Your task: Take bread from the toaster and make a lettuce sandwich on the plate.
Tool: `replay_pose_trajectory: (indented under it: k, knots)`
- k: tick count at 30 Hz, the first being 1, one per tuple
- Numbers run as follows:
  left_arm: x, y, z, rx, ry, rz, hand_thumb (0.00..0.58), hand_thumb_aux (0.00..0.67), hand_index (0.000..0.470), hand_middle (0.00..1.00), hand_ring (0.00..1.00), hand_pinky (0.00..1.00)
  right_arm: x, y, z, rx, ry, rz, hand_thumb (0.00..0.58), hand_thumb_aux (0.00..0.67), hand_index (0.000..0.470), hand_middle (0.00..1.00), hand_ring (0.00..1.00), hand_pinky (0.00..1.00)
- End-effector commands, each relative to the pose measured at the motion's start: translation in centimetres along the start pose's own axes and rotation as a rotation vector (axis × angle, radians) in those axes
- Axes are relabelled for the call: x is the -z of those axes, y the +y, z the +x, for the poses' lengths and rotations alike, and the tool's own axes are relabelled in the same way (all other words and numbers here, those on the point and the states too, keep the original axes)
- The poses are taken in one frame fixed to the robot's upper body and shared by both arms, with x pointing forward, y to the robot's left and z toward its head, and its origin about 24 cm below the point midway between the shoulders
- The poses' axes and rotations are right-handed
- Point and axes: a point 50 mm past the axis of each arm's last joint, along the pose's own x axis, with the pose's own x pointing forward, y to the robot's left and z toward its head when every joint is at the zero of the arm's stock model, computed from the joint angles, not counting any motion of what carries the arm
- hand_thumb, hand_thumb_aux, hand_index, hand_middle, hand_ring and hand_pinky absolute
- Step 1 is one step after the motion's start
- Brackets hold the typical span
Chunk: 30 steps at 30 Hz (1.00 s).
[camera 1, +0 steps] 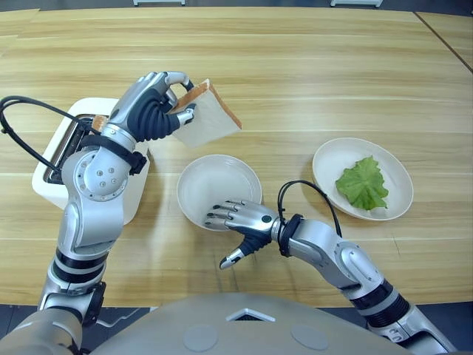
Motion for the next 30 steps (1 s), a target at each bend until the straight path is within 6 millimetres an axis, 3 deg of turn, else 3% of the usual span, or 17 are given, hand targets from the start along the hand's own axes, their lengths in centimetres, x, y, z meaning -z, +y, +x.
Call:
replay_pose_trajectory:
  k: [1, 4, 8, 11, 16, 23, 30]
  knots:
    - [0.1, 0.0, 0.1, 0.029, 0.006, 0.016, 0.58, 0.67, 0.47, 1.0, 1.0, 1.0, 0.9, -1.2, -0.9, 0.058, 0.058, -0.032, 0.0, 0.0, 0.0, 0.0, 0.0, 0.0]
    - [0.2, 0.0, 0.2, 0.064, 0.006, 0.033, 0.58, 0.67, 0.47, 1.0, 1.0, 1.0, 1.2, -2.7, -2.9, 0.1, 0.079, -0.042, 0.0, 0.0, 0.0, 0.0, 0.0, 0.0]
    - [0.4, -0.6, 0.6, 0.212, 0.009, 0.057, 0.58, 0.67, 0.47, 1.0, 1.0, 1.0, 1.4, -5.1, -7.1, 0.145, 0.096, 0.01, 0.0, 0.0, 0.0, 0.0, 0.0, 0.0]
    - [0.5, -1.3, 1.3, 0.344, 0.01, 0.054, 0.58, 0.67, 0.47, 1.0, 1.0, 1.0, 1.6, -5.7, -10.4, 0.115, 0.119, 0.086, 0.0, 0.0, 0.0, 0.0, 0.0, 0.0]
    - [1.0, -3.2, 2.8, 0.52, 0.037, 0.062, 0.58, 0.67, 0.47, 1.0, 1.0, 1.0, 4.6, -5.7, -13.8, 0.111, 0.319, 0.084, 0.0, 0.0, 0.0, 0.0, 0.0, 0.0]
    - [0.7, -6.3, 3.8, 0.717, 0.058, 0.157, 0.58, 0.67, 0.47, 1.0, 1.0, 1.0, 7.1, -6.6, -14.4, 0.2, 0.44, 0.041, 0.0, 0.0, 0.0, 0.0, 0.0, 0.0]
    - [-0.1, -8.6, 3.2, 0.919, 0.012, 0.328, 0.58, 0.67, 0.47, 1.0, 1.0, 1.0, 7.7, -6.7, -14.0, 0.264, 0.465, 0.046, 0.0, 0.0, 0.0, 0.0, 0.0, 0.0]
